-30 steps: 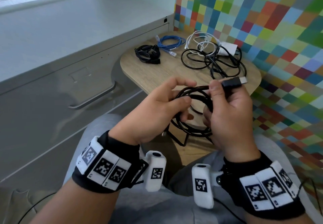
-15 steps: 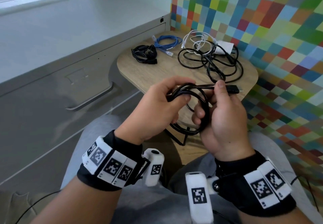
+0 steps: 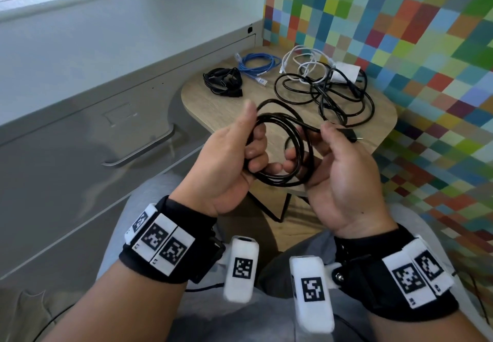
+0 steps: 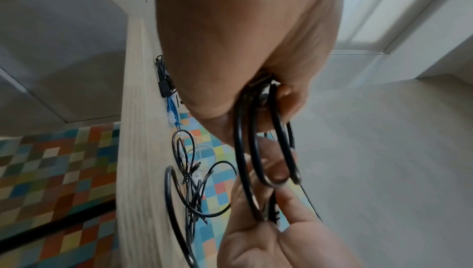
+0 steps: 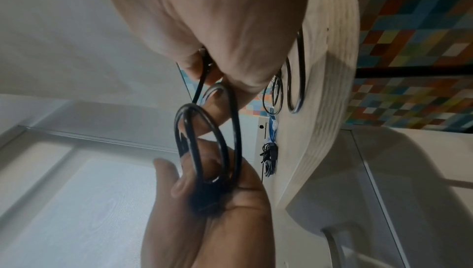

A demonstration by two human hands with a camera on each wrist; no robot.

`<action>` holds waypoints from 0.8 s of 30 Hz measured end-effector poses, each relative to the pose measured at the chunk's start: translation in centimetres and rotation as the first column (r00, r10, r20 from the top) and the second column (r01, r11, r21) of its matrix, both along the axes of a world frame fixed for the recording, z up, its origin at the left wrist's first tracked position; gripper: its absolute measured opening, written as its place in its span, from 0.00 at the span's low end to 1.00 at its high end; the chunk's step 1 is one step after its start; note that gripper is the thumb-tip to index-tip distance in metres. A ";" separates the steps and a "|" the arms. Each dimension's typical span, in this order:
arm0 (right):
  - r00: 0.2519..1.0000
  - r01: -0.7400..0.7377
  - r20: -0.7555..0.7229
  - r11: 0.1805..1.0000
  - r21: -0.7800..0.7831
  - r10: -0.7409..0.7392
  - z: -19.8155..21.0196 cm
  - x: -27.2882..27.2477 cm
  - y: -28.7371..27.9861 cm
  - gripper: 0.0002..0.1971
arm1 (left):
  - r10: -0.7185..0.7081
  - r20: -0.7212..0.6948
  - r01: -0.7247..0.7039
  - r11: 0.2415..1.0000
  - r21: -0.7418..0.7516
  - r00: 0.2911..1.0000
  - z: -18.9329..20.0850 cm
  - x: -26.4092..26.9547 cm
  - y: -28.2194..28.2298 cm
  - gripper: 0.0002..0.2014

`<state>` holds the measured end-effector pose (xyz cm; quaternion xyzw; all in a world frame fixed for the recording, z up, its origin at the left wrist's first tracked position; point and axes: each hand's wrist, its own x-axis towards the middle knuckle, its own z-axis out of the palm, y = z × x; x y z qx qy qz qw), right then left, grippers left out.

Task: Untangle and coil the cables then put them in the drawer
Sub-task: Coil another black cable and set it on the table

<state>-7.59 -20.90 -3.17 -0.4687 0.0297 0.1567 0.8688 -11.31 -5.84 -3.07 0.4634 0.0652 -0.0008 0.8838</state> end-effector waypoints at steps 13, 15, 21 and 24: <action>0.980 -0.129 0.143 0.990 -0.064 0.137 -0.6 0.2 -0.8 0.13 | 0.263 0.083 -0.274 0.943 0.189 0.961 -0.3 0.4 0.0 0.18; 0.970 -0.191 0.148 0.981 -0.037 0.195 -0.7 0.0 -0.6 0.19 | 0.293 0.098 -0.307 0.931 0.196 0.951 -0.2 0.3 0.0 0.18; 0.925 -0.279 0.220 0.947 -0.156 0.309 -0.9 -0.1 -0.5 0.28 | 0.123 0.256 -0.220 0.893 0.392 0.959 -0.3 -0.2 0.2 0.21; 0.894 -0.308 0.276 0.932 -0.192 0.352 -0.9 0.0 -0.9 0.26 | 0.067 0.292 -0.197 0.875 0.443 0.954 -0.3 -0.3 0.8 0.19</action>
